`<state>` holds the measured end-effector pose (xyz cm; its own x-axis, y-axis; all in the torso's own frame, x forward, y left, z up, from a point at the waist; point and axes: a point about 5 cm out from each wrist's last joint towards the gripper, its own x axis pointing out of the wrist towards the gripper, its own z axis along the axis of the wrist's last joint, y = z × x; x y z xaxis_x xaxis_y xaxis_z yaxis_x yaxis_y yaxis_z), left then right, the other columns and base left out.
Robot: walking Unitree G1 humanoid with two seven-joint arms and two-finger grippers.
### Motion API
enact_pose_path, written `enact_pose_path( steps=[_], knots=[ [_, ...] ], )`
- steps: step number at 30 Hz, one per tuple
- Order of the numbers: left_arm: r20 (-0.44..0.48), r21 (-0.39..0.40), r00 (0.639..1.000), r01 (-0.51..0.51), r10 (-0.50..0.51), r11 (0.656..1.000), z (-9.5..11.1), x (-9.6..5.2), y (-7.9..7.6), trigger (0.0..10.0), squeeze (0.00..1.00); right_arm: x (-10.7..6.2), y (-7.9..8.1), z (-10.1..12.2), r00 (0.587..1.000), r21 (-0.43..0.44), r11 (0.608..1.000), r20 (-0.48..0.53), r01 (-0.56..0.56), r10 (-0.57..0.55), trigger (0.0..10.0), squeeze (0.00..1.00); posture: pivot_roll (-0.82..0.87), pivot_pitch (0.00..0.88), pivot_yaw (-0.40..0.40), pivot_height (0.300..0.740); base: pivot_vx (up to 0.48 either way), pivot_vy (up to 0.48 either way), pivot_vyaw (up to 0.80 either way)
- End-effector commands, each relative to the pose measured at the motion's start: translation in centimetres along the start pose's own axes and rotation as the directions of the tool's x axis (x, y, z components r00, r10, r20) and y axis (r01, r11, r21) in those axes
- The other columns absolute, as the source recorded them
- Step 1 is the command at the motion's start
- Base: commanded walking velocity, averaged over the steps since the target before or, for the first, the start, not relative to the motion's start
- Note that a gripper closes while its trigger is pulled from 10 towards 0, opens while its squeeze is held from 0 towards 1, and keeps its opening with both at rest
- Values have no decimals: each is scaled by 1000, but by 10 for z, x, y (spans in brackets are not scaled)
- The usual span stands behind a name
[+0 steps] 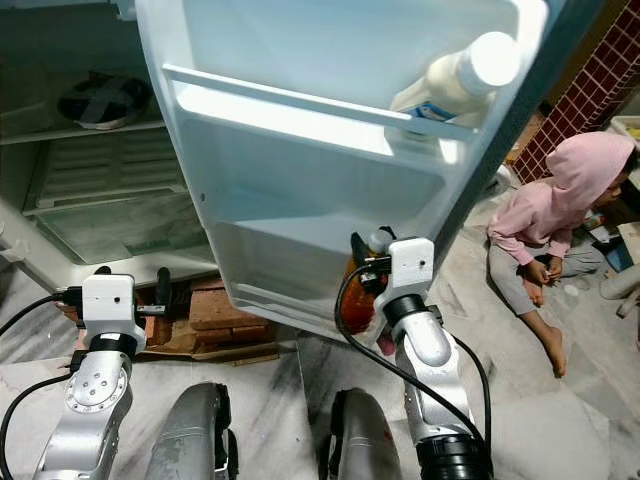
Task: Restocking fridge
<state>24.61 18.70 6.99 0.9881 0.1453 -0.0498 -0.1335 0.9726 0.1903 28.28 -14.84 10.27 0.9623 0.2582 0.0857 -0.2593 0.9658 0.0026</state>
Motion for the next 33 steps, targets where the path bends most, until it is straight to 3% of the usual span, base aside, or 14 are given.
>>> enact_pose_path(
  steps=[1, 14, 27, 33],
  knots=[
    [-21, 9, 1000, -10, 10, 1000, -4, -2, 2, 10000, 0, 0, -1, 3, 1000, 7, 1000, 14, 1, -2, 10000, 0, 91, 131, -43, 605, 0, 0, 0],
    [-22, 9, 1000, -6, 6, 1000, -4, -2, 2, 10000, 0, 2, 1, 4, 1000, 9, 1000, 30, -4, 4, 10000, 0, 92, 128, -42, 528, 0, 0, 0],
    [-8, 34, 999, -48, 49, 998, -3, -1, 10, 10000, 0, 10, 10, 5, 998, 5, 999, 38, -44, 44, 10000, 0, 110, 139, -37, 528, 0, 0, 0],
    [1, 43, 999, -47, 47, 998, -1, -1, 10, 10000, 0, 20, 20, 9, 991, -34, 993, 65, -112, 114, 10000, 0, 117, 149, -34, 528, 0, 0, 0]
  ],
)
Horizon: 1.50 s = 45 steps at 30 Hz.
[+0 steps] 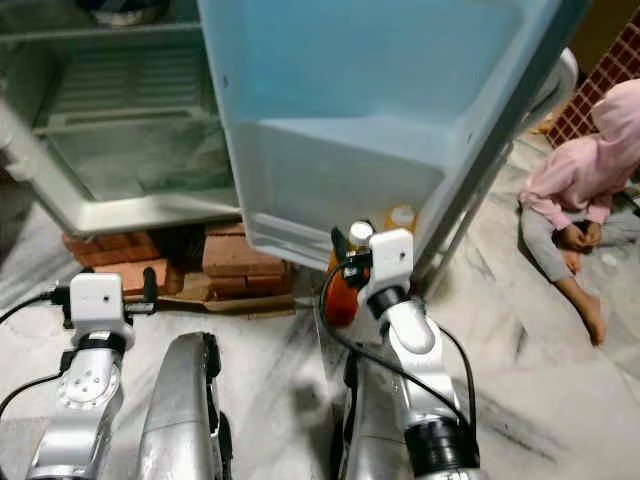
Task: Restocking fridge
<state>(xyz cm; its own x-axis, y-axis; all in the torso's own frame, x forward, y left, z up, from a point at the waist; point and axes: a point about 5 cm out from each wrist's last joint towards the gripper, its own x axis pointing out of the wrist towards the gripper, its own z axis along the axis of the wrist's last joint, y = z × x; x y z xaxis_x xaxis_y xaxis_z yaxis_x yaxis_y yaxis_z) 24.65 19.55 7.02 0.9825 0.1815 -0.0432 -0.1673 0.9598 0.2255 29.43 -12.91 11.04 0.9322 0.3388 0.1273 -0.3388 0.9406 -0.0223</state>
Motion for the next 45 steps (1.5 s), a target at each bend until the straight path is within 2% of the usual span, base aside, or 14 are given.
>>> enact_pose_path(
  steps=[1, 3, 9, 12, 14, 17, 19, 21, 25, 32, 34, 39, 42, 45],
  knots=[
    [2, 9, 1000, -10, 10, 1000, 0, -2, 2, 10000, 0, 3, 4, 3, 999, -16, 1000, 23, -27, 28, 10000, 0, 117, 149, -34, 528, 0, 0, 0],
    [20, 35, 1000, -2, 1, 999, 3, -3, 2, 10000, 0, 13, 14, 9, 994, -64, 994, 62, -87, 91, 10000, 0, 124, 159, -30, 528, 0, 0, 0],
    [27, 47, 1000, 14, -16, 999, 7, -5, 3, 10000, 0, 40, 36, 23, 974, -108, 978, 126, -177, 190, 10000, 0, 157, 190, -32, 528, 0, 0, 0],
    [28, 50, 999, 16, -17, 999, 8, -5, 4, 10000, 0, 51, 46, 29, 953, -189, 954, 146, -235, 264, 10000, 0, 171, 199, -28, 528, 0, 0, 0],
    [34, 56, 999, 23, -24, 998, 10, -6, 4, 10000, 0, 59, 47, 33, 949, -239, 942, 155, -234, 275, 10000, 0, 180, 201, -25, 528, 0, 0, 0],
    [42, 72, 998, 40, -44, 997, 14, -8, 6, 10000, 0, 74, 41, 41, 956, -250, 950, 176, -189, 236, 10000, 0, 195, 215, -19, 528, 0, 0, 0],
    [39, 79, 998, 51, -54, 996, 16, -12, 9, 10000, 0, 82, 40, 47, 953, -331, 928, 184, -171, 242, 10000, 0, 207, 235, -21, 528, 0, 0, 0],
    [39, 85, 998, 51, -55, 995, 16, -14, 10, 10000, 0, 83, 39, 47, 952, -355, 919, 183, -168, 245, 10000, 0, 207, 235, -21, 528, 0, 0, 0],
    [38, 104, 999, 27, -31, 994, 22, -26, 22, 10000, 0, 89, 35, 47, 953, -477, 868, 175, -138, 248, 10000, 0, 237, 281, -36, 528, 0, 0, 0],
    [19, 114, 1000, 14, -16, 993, 27, -44, 30, 10000, 0, 91, 26, 47, 959, -567, 819, 177, -86, 223, 10000, 0, 275, 360, -48, 528, 0, 0, 0],
    [3, 130, 1000, 13, -14, 991, 30, -60, 35, 10000, 0, 92, 24, 53, 951, -636, 771, 218, -31, 218, 10000, 0, 296, 413, -43, 528, 0, 0, 0],
    [-10, 141, 1000, 16, -15, 990, 32, -70, 39, 10000, 0, 94, 28, 63, 932, -642, 767, 284, 9, 227, 10000, 0, 318, 430, -36, 528, 0, 0, 0],
    [-14, 147, 1000, 16, -15, 989, 37, -70, 41, 10000, 0, 97, 38, 85, 879, -638, 769, 392, 46, 272, 10000, 0, 322, 430, -28, 528, 0, 0, 0],
    [-14, 147, 1000, 22, -20, 989, 39, -69, 40, 10000, 0, 97, 41, 93, 854, -640, 766, 435, 68, 287, 10000, 0, 323, 430, -22, 528, 0, 0, 0]
  ],
)
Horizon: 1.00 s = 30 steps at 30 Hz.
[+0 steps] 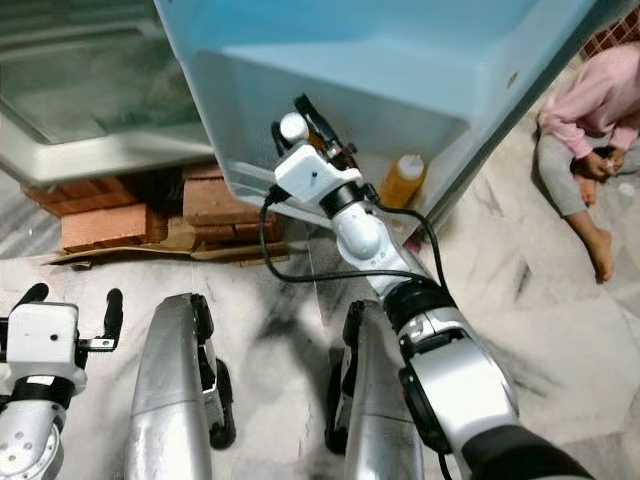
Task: Restocking fridge
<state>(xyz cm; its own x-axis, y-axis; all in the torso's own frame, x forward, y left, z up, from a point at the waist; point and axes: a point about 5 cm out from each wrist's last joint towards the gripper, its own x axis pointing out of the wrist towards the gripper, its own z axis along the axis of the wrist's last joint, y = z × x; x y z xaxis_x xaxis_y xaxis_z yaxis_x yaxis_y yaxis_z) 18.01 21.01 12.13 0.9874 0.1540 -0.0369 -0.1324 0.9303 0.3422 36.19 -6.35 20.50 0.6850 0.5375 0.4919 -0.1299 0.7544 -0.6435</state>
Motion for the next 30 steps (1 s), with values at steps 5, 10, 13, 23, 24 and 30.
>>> enact_pose_path(
  steps=[5, 10, 13, 23, 24, 30],
  knots=[
    [-35, 22, 999, 31, -30, 999, 2, -6, 0, 10000, 0, 5, -2, 10, 995, -68, 998, 95, 3, 4, 10000, 0, 319, 434, -14, 528, 0, 0, 0],
    [-49, 22, 998, 43, -42, 999, 2, -10, -1, 10000, 0, -19, 8, -28, 982, 52, 999, -189, 8, 2, 10000, 0, 335, 437, -16, 528, 0, 0, 0],
    [-66, 23, 997, 37, -35, 999, 1, -12, 0, 10000, 0, -38, 12, -50, 934, 119, 991, -358, 54, -7, 10000, 0, 340, 437, -13, 528, 0, 0, 0],
    [-75, 28, 996, 50, -48, 998, 1, -11, 1, 10000, 0, -66, -4, -78, 827, 122, 973, -553, 198, -99, 10000, 0, 335, 438, -4, 528, 0, 0, 0],
    [-77, 27, 996, 54, -51, 998, 1, -11, 1, 10000, 0, -68, -7, -80, 815, 136, 965, -569, 224, -109, 10000, 0, 334, 439, -3, 528, 0, 0, 0],
    [-81, 25, 994, 72, -69, 997, 0, -7, -2, 10000, 0, -73, -19, -86, 776, 158, 941, -614, 300, -144, 10000, 1000, 323, 430, 1, 528, 0, 0, 0]
  ],
)
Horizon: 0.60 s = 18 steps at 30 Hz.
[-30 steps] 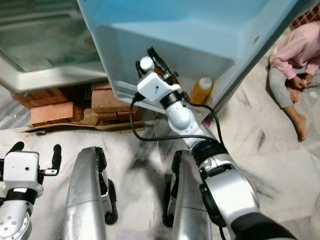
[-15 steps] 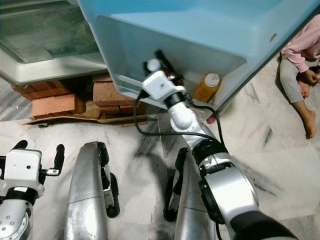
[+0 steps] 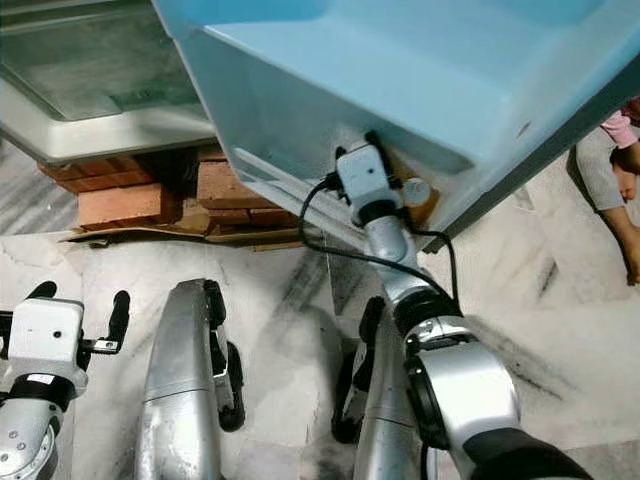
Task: Restocking fridge
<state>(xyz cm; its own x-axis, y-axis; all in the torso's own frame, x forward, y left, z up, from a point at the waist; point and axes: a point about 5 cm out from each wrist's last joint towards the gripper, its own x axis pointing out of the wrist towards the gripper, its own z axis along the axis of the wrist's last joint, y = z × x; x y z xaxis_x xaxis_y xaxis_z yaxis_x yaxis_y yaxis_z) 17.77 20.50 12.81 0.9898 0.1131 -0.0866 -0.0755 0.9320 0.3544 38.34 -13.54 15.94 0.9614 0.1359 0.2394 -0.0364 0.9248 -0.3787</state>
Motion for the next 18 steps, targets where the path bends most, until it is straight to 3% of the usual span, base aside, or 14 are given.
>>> enact_pose_path(
  steps=[1, 4, 8, 11, 18],
  knots=[
    [-49, 9, 999, 19, -18, 1000, -9, -2, -1, 10000, 0, -15, -2, -28, 991, -3, 1000, -134, 6, -7, 10000, 1000, 320, 428, 1, 528, 0, 0, 0],
    [-49, 8, 999, 21, -21, 1000, -10, 0, -1, 10000, 0, -14, -3, -25, 994, -59, 998, -108, -8, 1, 10000, 1000, 312, 418, -2, 528, 0, 0, 0],
    [-50, 8, 999, 23, -22, 1000, -11, 3, -2, 10000, 0, -9, -6, -18, 997, -61, 998, -79, -8, 3, 10000, 1000, 304, 403, -4, 528, 0, 0, 0],
    [-40, 5, 999, 22, -22, 1000, -11, 9, -4, 10000, 0, -2, -13, -1, 1000, -89, 996, 21, -15, 17, 10000, 1000, 292, 387, -6, 528, 0, 0, 0],
    [-21, -3, 1000, 13, -13, 1000, -11, 19, -7, 10000, 0, 10, -21, 24, 990, -89, 996, 140, -2, 14, 10000, 1000, 268, 353, -14, 528, 0, 0, 0]
  ],
)
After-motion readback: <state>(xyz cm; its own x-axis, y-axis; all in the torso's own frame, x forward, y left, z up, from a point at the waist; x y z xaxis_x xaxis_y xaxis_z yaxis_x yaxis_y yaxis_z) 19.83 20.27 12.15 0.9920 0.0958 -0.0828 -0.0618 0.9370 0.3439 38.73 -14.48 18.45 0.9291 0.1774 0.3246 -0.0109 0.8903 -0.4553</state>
